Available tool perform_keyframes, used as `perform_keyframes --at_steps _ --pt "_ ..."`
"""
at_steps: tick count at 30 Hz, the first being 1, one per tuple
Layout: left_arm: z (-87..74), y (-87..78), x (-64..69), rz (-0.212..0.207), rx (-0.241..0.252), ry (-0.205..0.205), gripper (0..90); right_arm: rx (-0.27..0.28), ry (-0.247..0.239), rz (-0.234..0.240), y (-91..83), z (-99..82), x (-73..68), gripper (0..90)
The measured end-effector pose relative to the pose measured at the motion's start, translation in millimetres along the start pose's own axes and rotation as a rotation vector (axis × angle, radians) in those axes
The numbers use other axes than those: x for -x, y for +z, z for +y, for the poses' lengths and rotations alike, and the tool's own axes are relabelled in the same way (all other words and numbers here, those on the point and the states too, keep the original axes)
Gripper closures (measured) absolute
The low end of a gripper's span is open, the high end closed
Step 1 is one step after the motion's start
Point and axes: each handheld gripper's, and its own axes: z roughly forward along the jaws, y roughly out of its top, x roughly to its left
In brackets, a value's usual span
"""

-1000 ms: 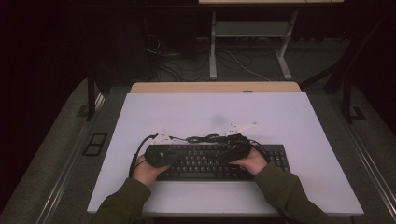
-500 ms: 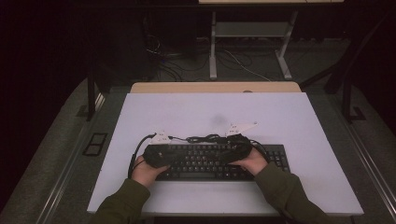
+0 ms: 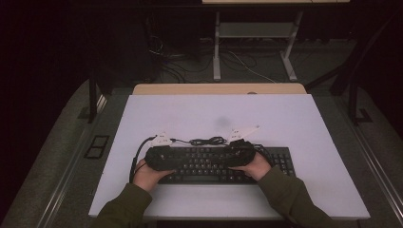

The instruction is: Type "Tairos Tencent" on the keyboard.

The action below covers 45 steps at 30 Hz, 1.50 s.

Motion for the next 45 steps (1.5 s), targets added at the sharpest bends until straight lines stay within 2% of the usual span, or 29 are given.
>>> perform_keyframes --at_steps 11,21,37,45 --pt "-1.7 3.6 0.0 0.014 0.006 -0.01 43.0 -0.044 -0.026 0.05 7.7 -1.5 -10.1 88.6" --pt "-2.5 6.3 0.5 0.016 0.007 -0.01 37.4 -0.082 -0.053 0.076 18.3 -4.0 -18.7 89.1" --pt "-2.7 6.9 0.2 0.024 0.009 -0.008 35.1 -0.142 -0.069 0.062 29.3 -8.1 -24.6 89.1" --pt "-1.8 8.0 1.5 0.027 0.012 -0.004 35.1 -0.142 -0.065 0.065 30.0 -8.4 -25.0 89.1"
